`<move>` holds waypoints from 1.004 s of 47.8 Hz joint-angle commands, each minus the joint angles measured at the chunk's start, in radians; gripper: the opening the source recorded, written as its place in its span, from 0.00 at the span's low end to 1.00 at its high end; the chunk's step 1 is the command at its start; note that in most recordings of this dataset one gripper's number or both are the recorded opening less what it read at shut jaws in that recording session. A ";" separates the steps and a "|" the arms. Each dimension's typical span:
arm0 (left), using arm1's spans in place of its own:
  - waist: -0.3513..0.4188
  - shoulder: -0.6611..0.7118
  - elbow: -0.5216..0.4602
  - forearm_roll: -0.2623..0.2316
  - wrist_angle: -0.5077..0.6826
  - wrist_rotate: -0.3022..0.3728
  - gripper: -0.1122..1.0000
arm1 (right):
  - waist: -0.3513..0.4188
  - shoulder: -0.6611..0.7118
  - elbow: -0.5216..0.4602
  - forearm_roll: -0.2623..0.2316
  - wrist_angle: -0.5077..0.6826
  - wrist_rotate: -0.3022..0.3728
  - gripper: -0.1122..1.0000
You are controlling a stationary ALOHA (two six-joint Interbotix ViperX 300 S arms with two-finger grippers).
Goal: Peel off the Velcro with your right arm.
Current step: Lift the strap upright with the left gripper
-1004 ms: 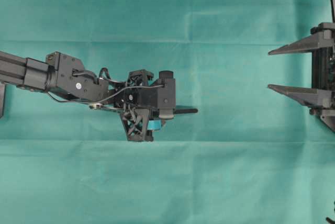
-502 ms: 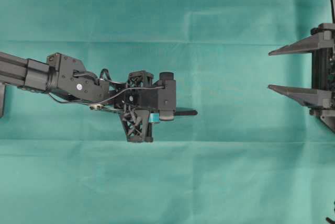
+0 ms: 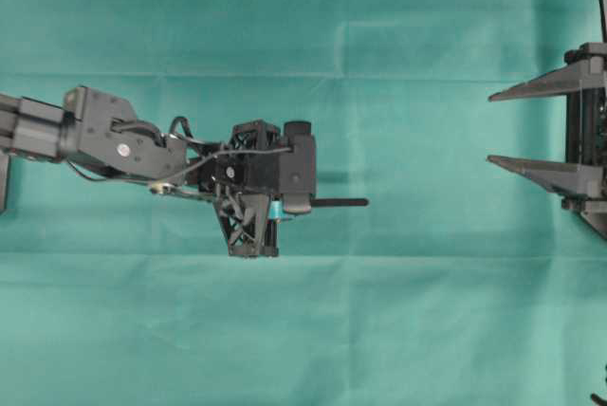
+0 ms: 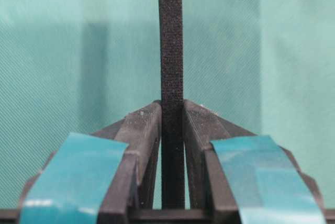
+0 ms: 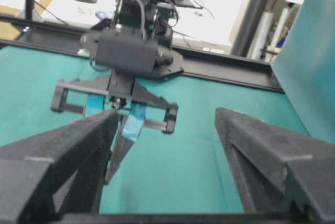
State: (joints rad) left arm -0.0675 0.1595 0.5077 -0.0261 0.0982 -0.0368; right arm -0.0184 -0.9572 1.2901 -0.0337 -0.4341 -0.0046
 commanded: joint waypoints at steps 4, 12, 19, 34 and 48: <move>-0.015 -0.083 -0.012 0.002 -0.005 0.000 0.21 | -0.002 0.009 -0.009 -0.003 -0.012 -0.002 0.53; -0.025 -0.147 -0.008 0.002 0.012 0.000 0.21 | -0.002 0.009 -0.011 -0.005 -0.012 -0.002 0.53; -0.026 -0.210 0.012 0.000 0.032 0.000 0.21 | -0.002 0.009 -0.014 -0.008 -0.012 -0.002 0.53; -0.025 -0.331 0.074 0.000 0.025 0.000 0.21 | -0.002 0.037 -0.037 -0.031 -0.012 -0.002 0.53; -0.023 -0.390 0.114 -0.002 -0.040 -0.031 0.21 | -0.002 0.123 -0.094 -0.098 -0.038 -0.017 0.53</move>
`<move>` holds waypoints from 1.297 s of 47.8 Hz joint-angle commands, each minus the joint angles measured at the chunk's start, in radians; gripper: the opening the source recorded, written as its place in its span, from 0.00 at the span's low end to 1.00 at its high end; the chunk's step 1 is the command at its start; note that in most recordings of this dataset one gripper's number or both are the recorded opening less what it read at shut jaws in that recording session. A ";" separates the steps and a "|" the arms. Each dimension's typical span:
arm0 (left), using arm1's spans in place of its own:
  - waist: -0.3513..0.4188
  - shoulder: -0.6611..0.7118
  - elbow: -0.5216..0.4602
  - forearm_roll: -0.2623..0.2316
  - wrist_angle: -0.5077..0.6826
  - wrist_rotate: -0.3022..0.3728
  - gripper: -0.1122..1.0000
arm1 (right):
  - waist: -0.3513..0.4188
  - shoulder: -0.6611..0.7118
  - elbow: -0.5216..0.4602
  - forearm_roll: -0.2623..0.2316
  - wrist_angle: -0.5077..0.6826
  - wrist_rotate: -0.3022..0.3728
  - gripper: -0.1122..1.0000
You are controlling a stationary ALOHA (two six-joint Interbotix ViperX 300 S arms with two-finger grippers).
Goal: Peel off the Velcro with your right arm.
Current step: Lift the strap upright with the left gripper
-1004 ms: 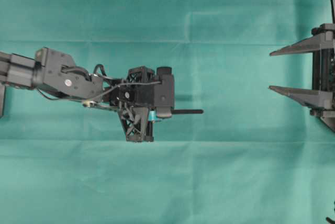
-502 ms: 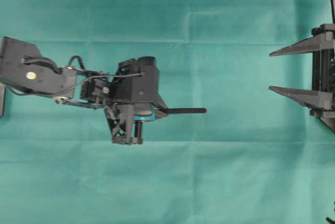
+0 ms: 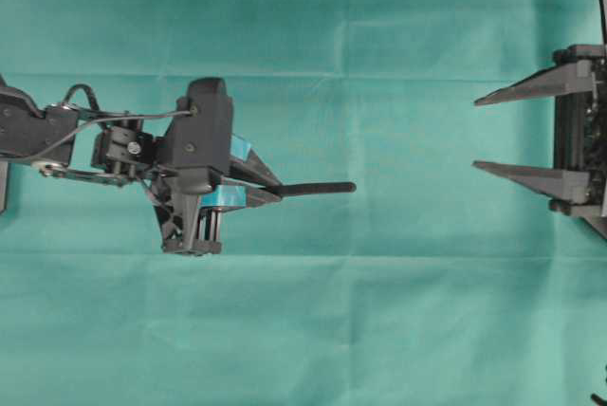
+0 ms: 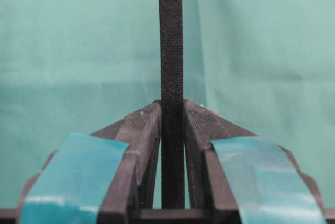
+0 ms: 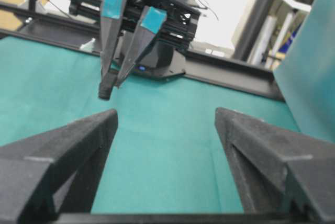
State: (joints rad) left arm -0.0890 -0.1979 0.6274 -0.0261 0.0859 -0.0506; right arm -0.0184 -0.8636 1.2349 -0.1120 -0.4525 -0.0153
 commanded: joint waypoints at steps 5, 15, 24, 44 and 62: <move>0.006 -0.040 -0.005 -0.002 -0.046 -0.074 0.21 | -0.002 0.077 -0.066 -0.058 -0.034 -0.028 0.53; 0.028 -0.049 0.011 -0.002 -0.103 -0.207 0.21 | -0.002 0.186 -0.129 -0.100 -0.054 -0.103 0.53; 0.043 -0.067 0.035 -0.002 -0.179 -0.308 0.21 | -0.003 0.290 -0.178 -0.100 -0.063 -0.229 0.53; 0.060 -0.120 0.152 -0.002 -0.422 -0.541 0.21 | -0.025 0.423 -0.245 -0.086 -0.179 -0.497 0.53; 0.060 -0.123 0.173 -0.002 -0.443 -0.569 0.21 | -0.071 0.509 -0.291 -0.080 -0.233 -0.532 0.53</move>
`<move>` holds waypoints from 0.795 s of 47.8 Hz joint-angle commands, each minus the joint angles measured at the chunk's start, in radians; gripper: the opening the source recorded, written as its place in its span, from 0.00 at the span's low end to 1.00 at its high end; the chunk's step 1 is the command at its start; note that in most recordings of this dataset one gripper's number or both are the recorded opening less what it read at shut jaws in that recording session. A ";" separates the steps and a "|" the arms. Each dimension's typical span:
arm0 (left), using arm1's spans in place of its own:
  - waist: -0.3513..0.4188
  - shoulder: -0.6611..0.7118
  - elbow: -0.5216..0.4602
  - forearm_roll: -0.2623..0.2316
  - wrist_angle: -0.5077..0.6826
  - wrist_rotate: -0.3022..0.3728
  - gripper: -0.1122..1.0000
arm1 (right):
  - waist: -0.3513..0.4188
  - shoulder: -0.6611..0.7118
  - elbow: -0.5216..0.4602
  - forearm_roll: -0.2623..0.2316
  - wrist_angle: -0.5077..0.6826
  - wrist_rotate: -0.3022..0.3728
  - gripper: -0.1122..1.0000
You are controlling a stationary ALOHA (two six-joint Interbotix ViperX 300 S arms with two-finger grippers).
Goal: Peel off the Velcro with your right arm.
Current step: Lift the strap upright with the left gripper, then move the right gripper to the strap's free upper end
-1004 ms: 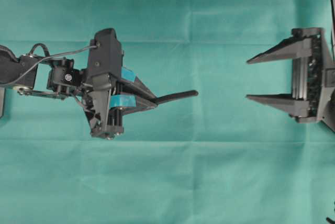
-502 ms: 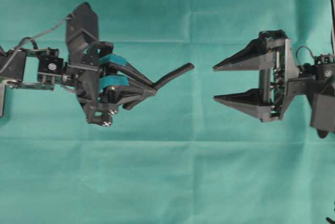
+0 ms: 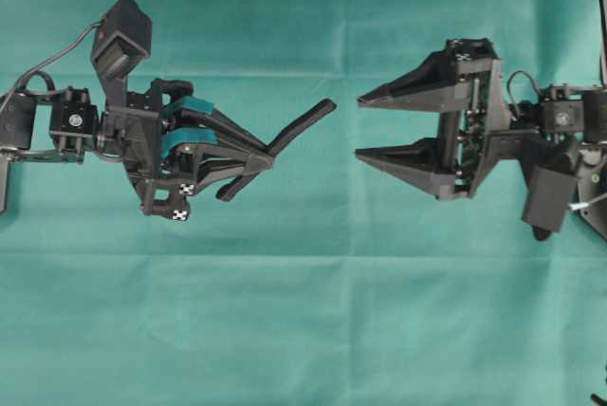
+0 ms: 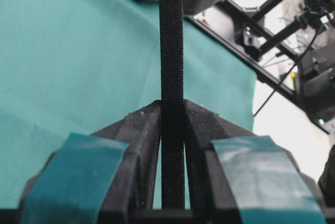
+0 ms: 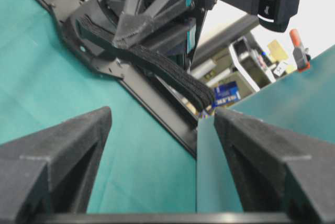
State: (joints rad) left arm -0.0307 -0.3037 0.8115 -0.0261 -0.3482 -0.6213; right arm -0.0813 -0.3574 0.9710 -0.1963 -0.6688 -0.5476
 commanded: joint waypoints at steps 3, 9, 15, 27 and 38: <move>0.003 -0.017 -0.011 -0.002 -0.009 0.002 0.21 | -0.011 0.011 -0.029 0.005 -0.028 0.000 0.53; 0.002 -0.015 -0.008 -0.002 -0.009 0.002 0.21 | -0.015 0.023 -0.031 0.005 -0.058 0.000 0.53; 0.002 -0.015 -0.008 -0.002 -0.009 0.002 0.21 | -0.020 0.035 -0.034 0.006 -0.071 0.000 0.53; 0.005 -0.015 -0.003 -0.002 -0.009 0.002 0.21 | -0.021 0.067 -0.049 0.006 -0.087 0.000 0.52; 0.009 -0.017 0.003 -0.002 -0.009 0.002 0.21 | -0.021 0.098 -0.064 0.006 -0.087 0.000 0.52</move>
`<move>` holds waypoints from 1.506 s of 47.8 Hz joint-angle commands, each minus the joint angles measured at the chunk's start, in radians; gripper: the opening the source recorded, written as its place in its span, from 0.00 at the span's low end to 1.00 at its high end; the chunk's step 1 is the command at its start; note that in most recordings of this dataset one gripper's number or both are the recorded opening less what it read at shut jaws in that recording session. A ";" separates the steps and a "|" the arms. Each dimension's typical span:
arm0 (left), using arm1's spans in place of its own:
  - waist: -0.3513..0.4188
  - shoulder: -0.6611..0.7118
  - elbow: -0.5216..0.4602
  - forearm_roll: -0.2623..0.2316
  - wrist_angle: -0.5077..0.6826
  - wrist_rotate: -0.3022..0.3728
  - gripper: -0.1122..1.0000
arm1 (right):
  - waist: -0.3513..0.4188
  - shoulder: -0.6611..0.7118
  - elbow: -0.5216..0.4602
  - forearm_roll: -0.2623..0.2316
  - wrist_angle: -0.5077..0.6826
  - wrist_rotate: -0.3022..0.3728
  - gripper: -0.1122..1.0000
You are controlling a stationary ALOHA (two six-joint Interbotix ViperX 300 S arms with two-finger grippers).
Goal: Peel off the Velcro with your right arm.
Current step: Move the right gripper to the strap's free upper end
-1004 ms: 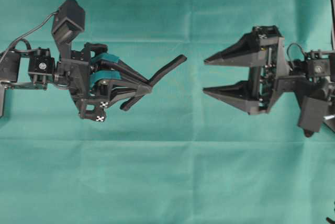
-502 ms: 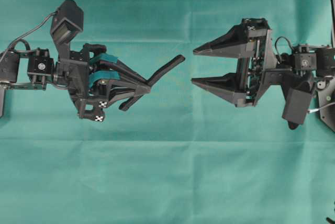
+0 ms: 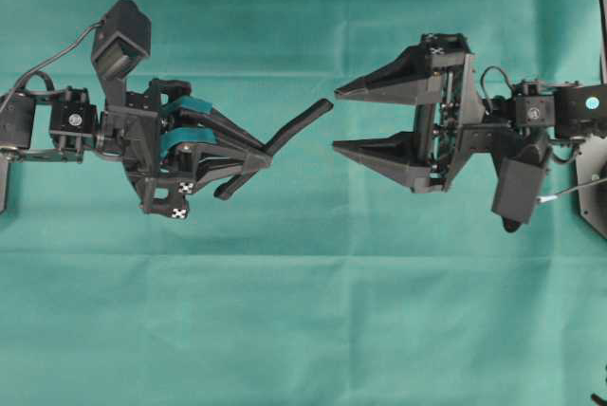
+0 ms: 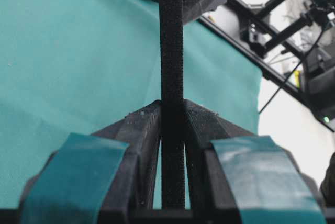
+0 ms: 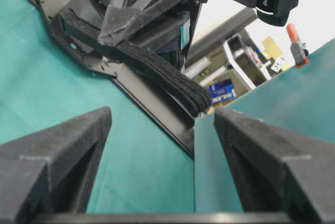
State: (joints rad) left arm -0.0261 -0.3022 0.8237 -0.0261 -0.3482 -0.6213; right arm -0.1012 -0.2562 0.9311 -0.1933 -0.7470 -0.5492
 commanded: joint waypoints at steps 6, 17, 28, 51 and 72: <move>0.008 -0.018 -0.009 -0.002 -0.009 0.002 0.21 | -0.002 -0.002 -0.021 0.003 -0.009 0.002 0.49; 0.011 -0.018 -0.009 -0.002 -0.009 0.002 0.21 | -0.002 -0.002 -0.018 0.003 -0.011 0.003 0.37; 0.012 -0.017 -0.009 -0.002 -0.011 0.003 0.21 | -0.002 0.008 -0.025 0.002 -0.011 0.003 0.35; 0.012 -0.018 -0.006 -0.002 -0.009 0.003 0.21 | -0.002 0.028 -0.051 0.003 -0.014 0.003 0.35; 0.008 -0.014 -0.006 0.000 -0.009 0.005 0.21 | -0.005 0.028 -0.051 0.002 -0.049 0.002 0.13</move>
State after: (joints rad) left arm -0.0169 -0.3037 0.8283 -0.0261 -0.3467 -0.6197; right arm -0.1028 -0.2194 0.9020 -0.1948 -0.7839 -0.5492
